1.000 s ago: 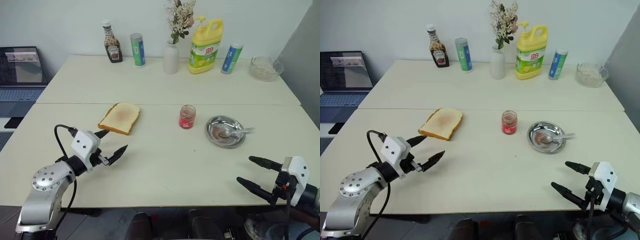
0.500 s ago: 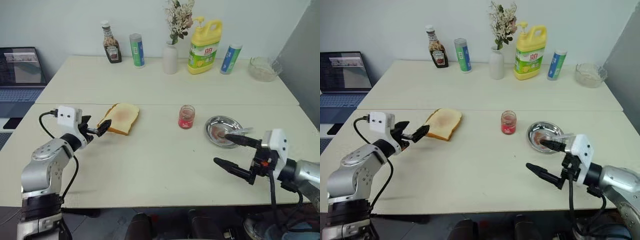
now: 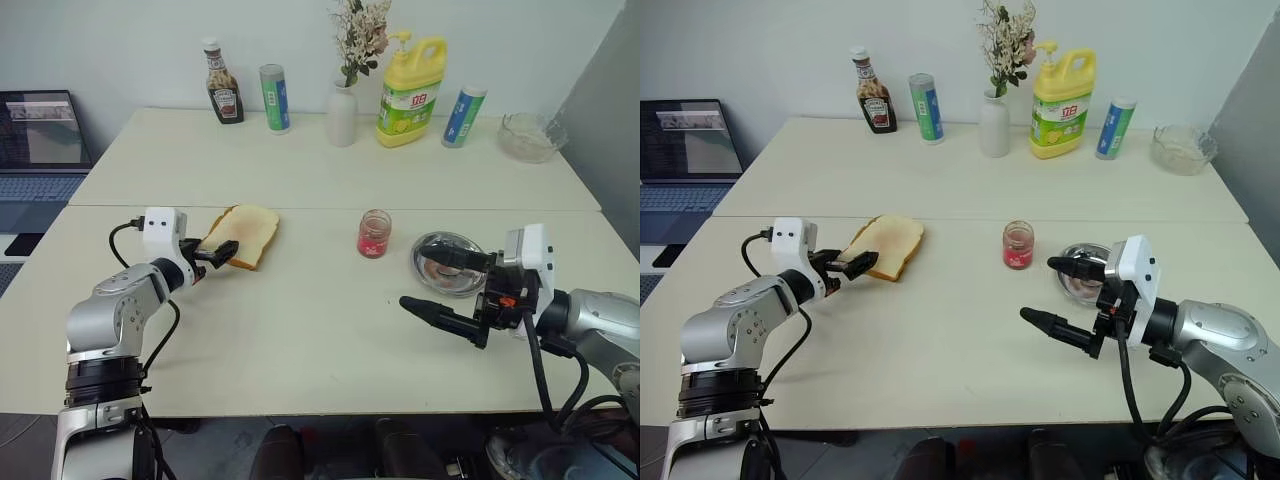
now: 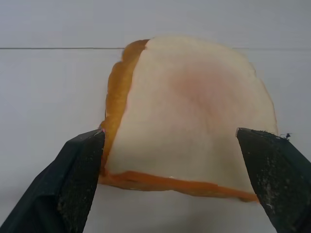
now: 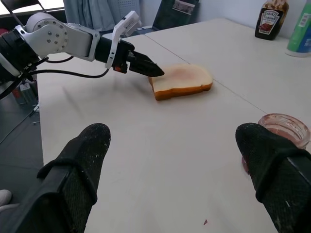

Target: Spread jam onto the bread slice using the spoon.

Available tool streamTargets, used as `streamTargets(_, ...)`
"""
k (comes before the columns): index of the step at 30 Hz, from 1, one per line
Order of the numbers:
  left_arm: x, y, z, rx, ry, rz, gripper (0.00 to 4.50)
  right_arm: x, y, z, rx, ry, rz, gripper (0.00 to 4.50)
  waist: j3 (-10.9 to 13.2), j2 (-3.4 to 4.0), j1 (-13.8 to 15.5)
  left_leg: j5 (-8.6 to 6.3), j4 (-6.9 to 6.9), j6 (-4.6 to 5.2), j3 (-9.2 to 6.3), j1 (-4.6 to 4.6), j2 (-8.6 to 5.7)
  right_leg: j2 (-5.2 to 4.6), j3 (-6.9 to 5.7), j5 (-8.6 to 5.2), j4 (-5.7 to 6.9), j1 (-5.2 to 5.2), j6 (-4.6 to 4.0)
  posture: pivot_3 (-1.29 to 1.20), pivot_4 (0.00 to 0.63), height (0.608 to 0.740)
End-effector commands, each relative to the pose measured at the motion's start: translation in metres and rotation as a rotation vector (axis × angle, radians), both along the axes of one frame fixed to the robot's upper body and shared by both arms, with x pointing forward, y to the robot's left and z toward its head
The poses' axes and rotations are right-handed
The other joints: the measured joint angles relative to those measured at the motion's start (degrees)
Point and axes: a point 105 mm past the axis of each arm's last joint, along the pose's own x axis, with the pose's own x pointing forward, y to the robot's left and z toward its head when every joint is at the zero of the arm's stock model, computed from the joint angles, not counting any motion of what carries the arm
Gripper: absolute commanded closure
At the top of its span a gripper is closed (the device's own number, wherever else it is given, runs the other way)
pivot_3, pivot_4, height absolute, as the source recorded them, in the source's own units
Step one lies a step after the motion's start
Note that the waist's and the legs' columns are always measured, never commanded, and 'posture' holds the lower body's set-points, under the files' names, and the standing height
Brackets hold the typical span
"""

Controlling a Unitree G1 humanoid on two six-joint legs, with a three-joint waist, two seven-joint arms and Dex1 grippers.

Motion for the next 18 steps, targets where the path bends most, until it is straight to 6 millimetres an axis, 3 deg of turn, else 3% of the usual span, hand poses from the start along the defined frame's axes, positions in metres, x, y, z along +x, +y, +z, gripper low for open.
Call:
streamTargets(1,0.004,-0.003,0.009,0.000,-0.001,-0.006,0.41,-0.004,0.006,0.010,0.010,-0.041,0.027,0.00,0.0,0.00,0.0,0.00,0.00,0.00,0.00,0.00,0.00,0.00,0.00,0.00,0.00,0.00,0.00,0.00,0.150,0.740)
streamTargets(2,0.004,-0.004,0.008,-0.006,0.011,-0.006,0.55,-0.003,0.006,0.010,0.010,-0.041,0.028,0.00,0.0,0.00,0.0,0.00,0.00,0.00,0.00,0.00,0.00,0.00,0.00,0.00,0.00,0.00,0.00,0.00,0.150,0.740)
streamTargets(14,0.009,-0.011,0.012,-0.047,0.055,-0.010,4.47,-0.002,0.009,0.014,0.018,-0.046,0.026,0.00,0.0,-0.02,0.1,0.00,0.00,0.00,-0.02,-0.02,-0.03,-0.02,-0.01,-0.01,-0.01,0.00,0.02,0.00,0.150,0.740)
streamTargets(18,-0.003,-0.025,0.013,-0.125,0.100,-0.126,4.47,-0.003,0.006,0.012,0.008,-0.037,0.018,0.00,0.0,-0.03,0.1,0.00,0.00,0.00,-0.02,-0.02,-0.03,-0.02,-0.02,-0.01,-0.01,0.00,0.03,0.00,0.150,0.740)
